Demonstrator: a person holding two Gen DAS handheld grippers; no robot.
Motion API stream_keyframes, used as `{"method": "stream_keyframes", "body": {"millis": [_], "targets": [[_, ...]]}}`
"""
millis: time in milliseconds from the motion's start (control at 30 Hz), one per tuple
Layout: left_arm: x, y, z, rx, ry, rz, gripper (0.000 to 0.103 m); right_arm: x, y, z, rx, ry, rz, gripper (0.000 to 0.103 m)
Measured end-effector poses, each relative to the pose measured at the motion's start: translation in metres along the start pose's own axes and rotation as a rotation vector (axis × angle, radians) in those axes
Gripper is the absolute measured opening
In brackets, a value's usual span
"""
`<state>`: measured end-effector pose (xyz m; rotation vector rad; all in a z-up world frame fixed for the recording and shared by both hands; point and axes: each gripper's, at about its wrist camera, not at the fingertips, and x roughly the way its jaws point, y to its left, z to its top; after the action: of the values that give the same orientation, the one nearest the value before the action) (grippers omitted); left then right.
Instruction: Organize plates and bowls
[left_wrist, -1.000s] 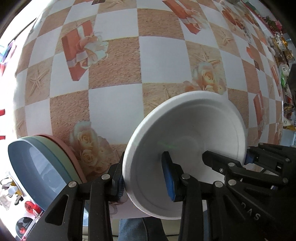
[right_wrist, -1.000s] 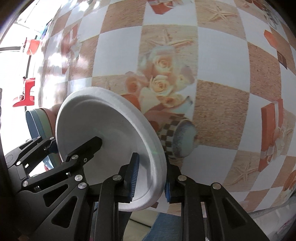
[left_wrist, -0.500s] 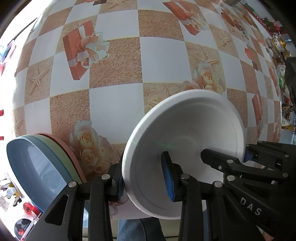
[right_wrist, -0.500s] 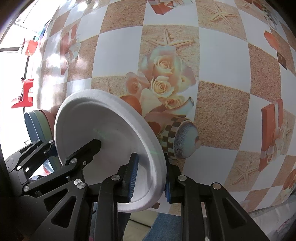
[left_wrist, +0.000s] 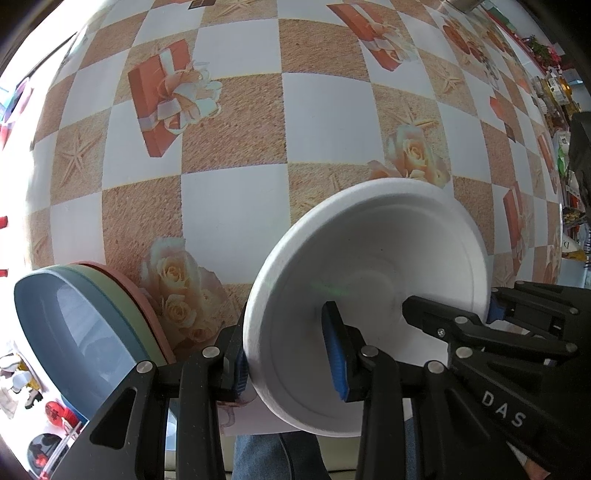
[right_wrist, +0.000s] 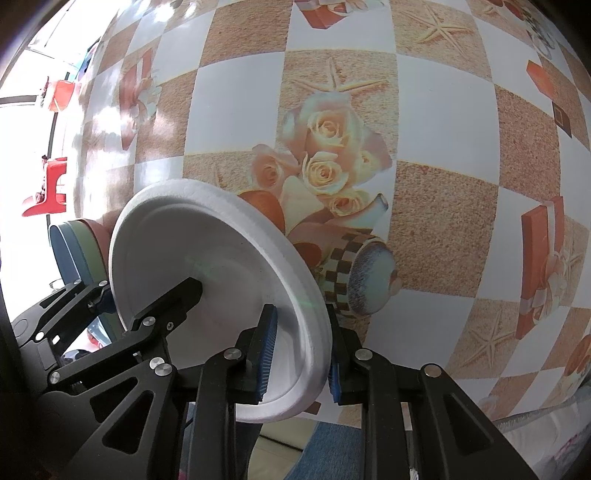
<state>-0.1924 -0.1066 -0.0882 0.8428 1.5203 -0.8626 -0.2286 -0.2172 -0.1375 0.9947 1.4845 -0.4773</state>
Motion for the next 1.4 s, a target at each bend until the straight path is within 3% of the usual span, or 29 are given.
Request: {"method": "stream_keyframes", "body": {"millis": [467,800,1133,1400], "targets": [[-0.054,0.016,-0.005,-0.047,-0.092,0.009,0.038,-0.051,0.019,0.005,-0.068,-0.074,0.022,0.026],[-0.098,0.067,-0.027,-0.171,-0.145,0.066,0.038,-0.070,0.075,0.002,-0.188,-0.093,0.082,0.026],[-0.110,0.138,-0.061,-0.315,-0.132,0.127,0.040,-0.042,0.154,-0.009,-0.333,-0.041,0.131,0.026],[-0.087,0.165,-0.072,-0.373,-0.112,0.107,0.040,-0.009,0.177,-0.012,-0.368,0.001,0.087,0.026]]}}
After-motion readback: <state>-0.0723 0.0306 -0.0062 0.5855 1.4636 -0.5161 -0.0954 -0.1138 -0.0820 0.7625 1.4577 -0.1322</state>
